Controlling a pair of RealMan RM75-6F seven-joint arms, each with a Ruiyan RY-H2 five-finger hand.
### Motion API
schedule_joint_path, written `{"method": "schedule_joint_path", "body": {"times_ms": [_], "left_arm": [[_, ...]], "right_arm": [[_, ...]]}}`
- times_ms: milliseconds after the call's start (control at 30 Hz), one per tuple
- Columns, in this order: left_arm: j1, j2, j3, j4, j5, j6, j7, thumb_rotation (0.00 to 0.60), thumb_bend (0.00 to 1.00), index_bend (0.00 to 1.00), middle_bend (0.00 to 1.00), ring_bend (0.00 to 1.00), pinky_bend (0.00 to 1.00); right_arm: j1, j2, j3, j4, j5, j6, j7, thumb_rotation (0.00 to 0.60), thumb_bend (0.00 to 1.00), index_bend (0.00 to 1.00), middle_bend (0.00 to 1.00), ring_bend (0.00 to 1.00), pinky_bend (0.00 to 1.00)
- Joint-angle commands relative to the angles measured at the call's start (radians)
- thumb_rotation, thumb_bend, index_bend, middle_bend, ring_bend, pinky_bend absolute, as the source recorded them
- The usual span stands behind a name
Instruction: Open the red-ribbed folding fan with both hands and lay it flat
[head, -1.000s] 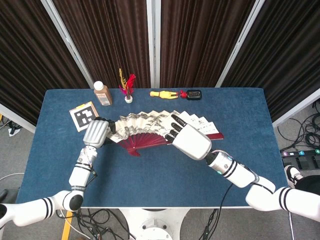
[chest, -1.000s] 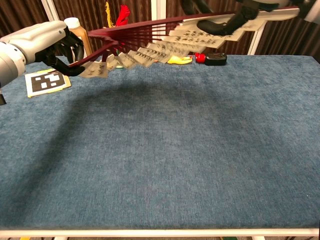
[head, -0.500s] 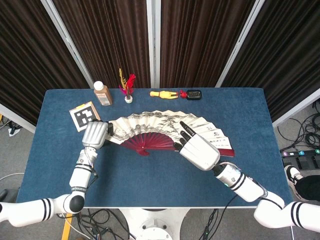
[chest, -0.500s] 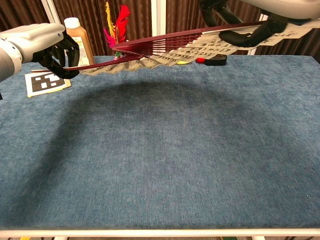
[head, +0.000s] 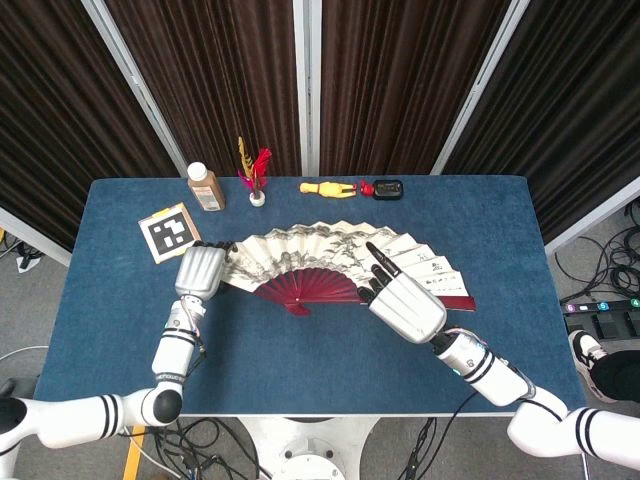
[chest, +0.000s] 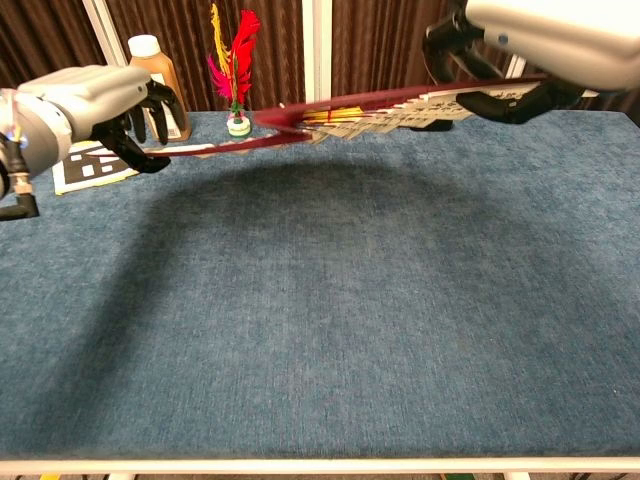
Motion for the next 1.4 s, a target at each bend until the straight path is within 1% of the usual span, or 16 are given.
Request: {"method": "schedule_joint_path", "body": {"times_ms": [33,100,167,233,333,400,467,500,600,800,933,1067,1167,1267,1333,1400], "left_arm": [[-0.018,-0.025,-0.005,0.041,-0.033,-0.022,0.013,0.6,0.3,0.18,0.31,0.26,0.28],[-0.022,-0.04,-0.006,0.069,-0.04,-0.021,0.013,0.6,0.23,0.12,0.22,0.18,0.25],[-0.022,-0.058,-0.004,0.098,-0.036,-0.011,0.007,0.6,0.16,0.09,0.15,0.11,0.21],[-0.018,-0.066,-0.005,0.111,-0.032,-0.007,-0.008,0.6,0.1,0.07,0.12,0.08,0.19],[-0.01,-0.063,-0.003,0.115,-0.021,-0.003,-0.027,0.6,0.08,0.07,0.11,0.08,0.19],[-0.004,-0.059,-0.003,0.114,-0.011,0.005,-0.037,0.6,0.07,0.07,0.11,0.08,0.19],[0.0,-0.054,-0.004,0.112,-0.004,0.01,-0.045,0.6,0.07,0.07,0.11,0.08,0.19],[0.003,-0.05,-0.006,0.108,0.0,0.012,-0.051,0.6,0.07,0.07,0.11,0.08,0.19],[0.009,-0.038,-0.009,0.1,0.009,0.012,-0.066,0.6,0.07,0.07,0.11,0.08,0.19],[0.035,0.008,-0.012,0.063,0.037,0.01,-0.127,0.6,0.07,0.07,0.11,0.08,0.19],[0.066,0.059,-0.017,0.023,0.062,0.019,-0.189,0.6,0.07,0.07,0.11,0.08,0.19],[0.106,0.112,-0.016,-0.018,0.097,0.054,-0.24,0.6,0.07,0.07,0.11,0.08,0.19],[0.142,0.165,-0.007,-0.05,0.127,0.069,-0.286,0.6,0.07,0.07,0.11,0.08,0.19],[0.186,0.221,0.013,-0.071,0.161,0.088,-0.333,0.6,0.07,0.08,0.12,0.08,0.18],[0.223,0.249,0.035,-0.068,0.205,0.12,-0.371,0.6,0.07,0.09,0.13,0.08,0.18],[0.264,0.276,0.059,-0.059,0.242,0.148,-0.417,0.6,0.07,0.11,0.13,0.08,0.18]], "right_arm": [[-0.016,-0.053,-0.008,0.067,-0.007,0.004,-0.018,0.6,1.0,0.78,0.66,0.33,0.0],[-0.024,-0.074,-0.01,0.097,-0.005,0.007,-0.021,0.6,0.99,0.73,0.64,0.31,0.0],[-0.036,-0.096,-0.013,0.126,0.002,0.014,-0.017,0.6,0.93,0.67,0.6,0.28,0.0],[-0.055,-0.114,-0.018,0.141,0.017,0.016,-0.024,0.6,0.81,0.56,0.54,0.24,0.0],[-0.085,-0.119,-0.031,0.124,0.049,0.009,-0.043,0.6,0.42,0.22,0.36,0.09,0.0],[-0.111,-0.111,-0.04,0.092,0.08,0.001,-0.073,0.6,0.2,0.05,0.22,0.02,0.0],[-0.13,-0.097,-0.044,0.053,0.117,-0.013,-0.097,0.6,0.06,0.0,0.12,0.0,0.0],[-0.142,-0.085,-0.047,0.024,0.142,-0.024,-0.112,0.6,0.01,0.0,0.06,0.0,0.0],[-0.171,-0.055,-0.058,-0.044,0.2,-0.045,-0.145,0.6,0.0,0.0,0.0,0.0,0.0],[-0.196,0.011,-0.06,-0.146,0.319,-0.105,-0.134,0.6,0.0,0.0,0.0,0.0,0.0],[-0.182,0.086,-0.057,-0.218,0.432,-0.214,-0.028,0.6,0.0,0.0,0.0,0.0,0.0],[-0.166,0.143,-0.053,-0.238,0.478,-0.28,0.041,0.6,0.0,0.0,0.0,0.0,0.0],[-0.184,0.162,-0.036,-0.227,0.449,-0.232,0.104,0.6,0.0,0.0,0.01,0.0,0.0],[-0.226,0.164,-0.019,-0.184,0.398,-0.129,0.171,0.6,0.03,0.0,0.1,0.0,0.02],[-0.252,0.174,-0.012,-0.156,0.379,-0.087,0.252,0.6,0.12,0.0,0.17,0.0,0.04],[-0.274,0.192,-0.009,-0.125,0.363,-0.061,0.344,0.6,0.21,0.0,0.2,0.0,0.05]]}}
